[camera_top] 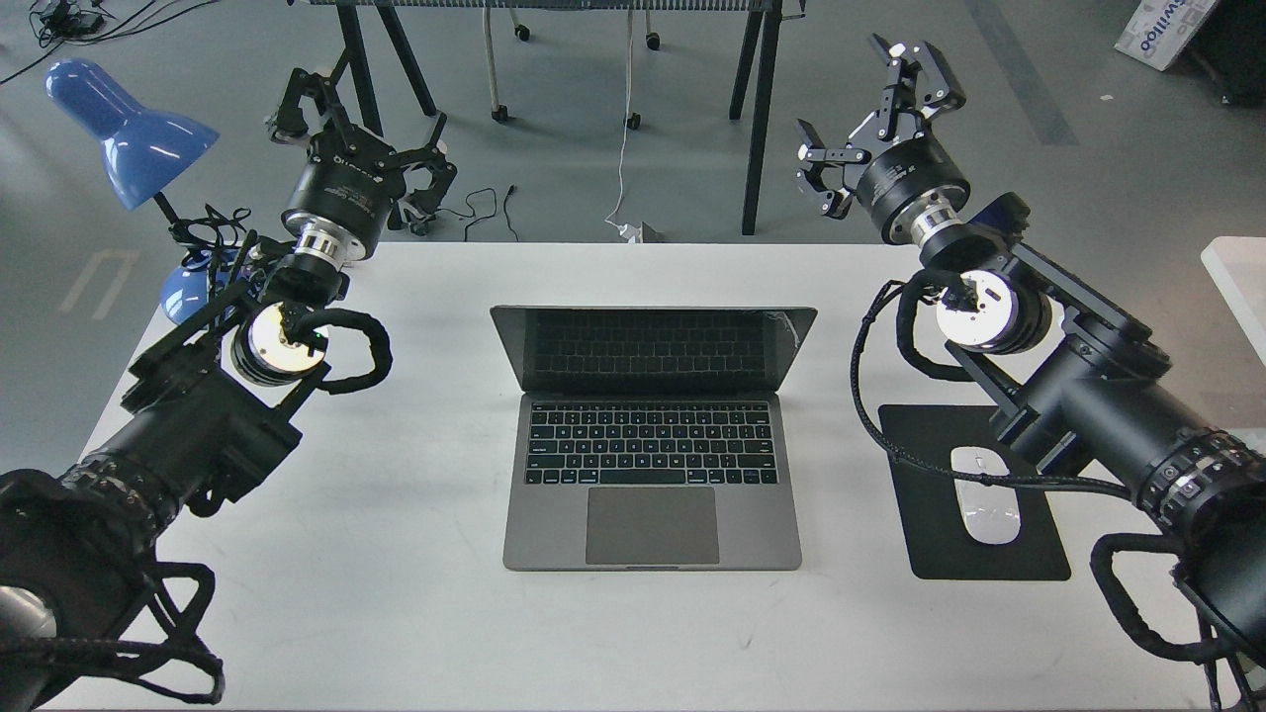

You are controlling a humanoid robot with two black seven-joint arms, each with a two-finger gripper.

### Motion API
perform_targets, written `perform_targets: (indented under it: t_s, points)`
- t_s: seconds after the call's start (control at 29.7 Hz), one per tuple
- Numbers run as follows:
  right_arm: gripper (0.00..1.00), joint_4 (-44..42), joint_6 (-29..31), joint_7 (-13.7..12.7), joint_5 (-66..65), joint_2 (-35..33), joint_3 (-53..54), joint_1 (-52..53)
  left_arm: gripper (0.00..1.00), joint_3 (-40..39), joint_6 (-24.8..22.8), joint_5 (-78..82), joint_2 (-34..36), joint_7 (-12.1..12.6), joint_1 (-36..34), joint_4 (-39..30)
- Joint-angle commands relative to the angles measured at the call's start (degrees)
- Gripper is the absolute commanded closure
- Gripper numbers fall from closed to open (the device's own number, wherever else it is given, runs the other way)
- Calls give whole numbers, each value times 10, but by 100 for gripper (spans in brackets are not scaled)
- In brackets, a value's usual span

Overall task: Close notebook with right arm
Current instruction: 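Raise the right gripper and move it over the laptop screen, then push the laptop screen down toward the keyboard with the right gripper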

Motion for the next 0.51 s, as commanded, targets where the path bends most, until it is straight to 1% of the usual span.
perform_targets:
  t_s: [0.0,0.13,0.47]
  points:
    - [0,43,2,-28,0,-6,-40,-3,0,1,0,0,0,0,0,0]
    - [0,97,4,-29,-2,-46,-77,-17,0,3,0,0,0,0,0,0]
    - [0,177,5,-30,-34,-94,-99,-77,0,3,0,0,0,0,0,0]
